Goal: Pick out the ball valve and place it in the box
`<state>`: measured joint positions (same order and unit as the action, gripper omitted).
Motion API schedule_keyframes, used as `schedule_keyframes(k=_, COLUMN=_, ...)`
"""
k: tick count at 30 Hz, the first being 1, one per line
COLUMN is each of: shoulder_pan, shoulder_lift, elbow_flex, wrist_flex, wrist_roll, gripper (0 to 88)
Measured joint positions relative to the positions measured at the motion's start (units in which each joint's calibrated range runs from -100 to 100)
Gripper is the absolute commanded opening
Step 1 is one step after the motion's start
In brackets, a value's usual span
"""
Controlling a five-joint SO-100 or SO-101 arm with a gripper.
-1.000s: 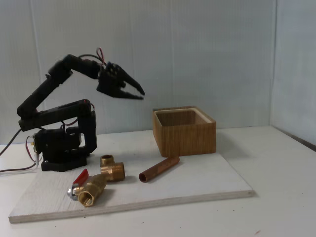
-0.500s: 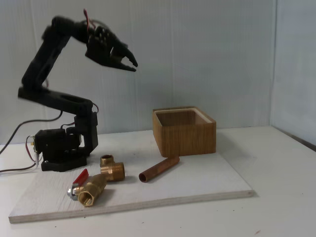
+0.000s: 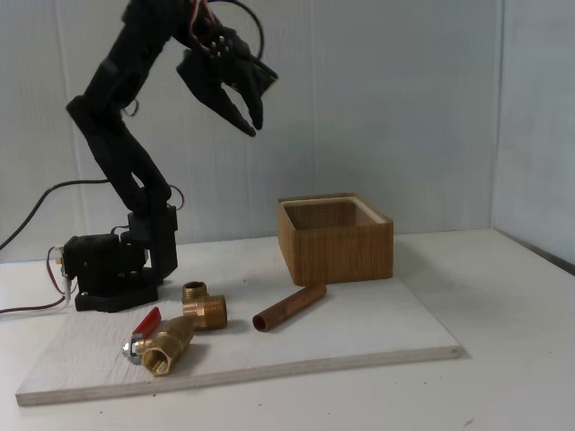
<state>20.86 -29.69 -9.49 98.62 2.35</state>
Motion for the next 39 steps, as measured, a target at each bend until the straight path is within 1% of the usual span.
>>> schedule_keyframes(k=8, shoulder_pan=3.8, shoulder_lift=5.5, elbow_flex=-0.5, wrist_flex=0.0, wrist_roll=0.0, gripper=0.7)
schedule_keyframes(k=12, shoulder_pan=7.9, shoulder_lift=5.6, elbow_flex=-0.5, wrist_flex=0.0, wrist_roll=0.4, gripper=0.7)
schedule_keyframes(k=21, shoulder_pan=19.6, shoulder_lift=5.6, elbow_flex=8.1, wrist_flex=0.0, wrist_roll=9.0, gripper=0.8)
schedule_keyframes(k=28, shoulder_pan=23.6, shoulder_lift=5.6, elbow_flex=16.4, wrist_flex=-0.1, wrist_roll=16.0, gripper=0.8)
schedule_keyframes(k=39, shoulder_pan=32.0, shoulder_lift=5.7, elbow_flex=23.4, wrist_flex=-0.1, wrist_roll=27.4, gripper=0.8)
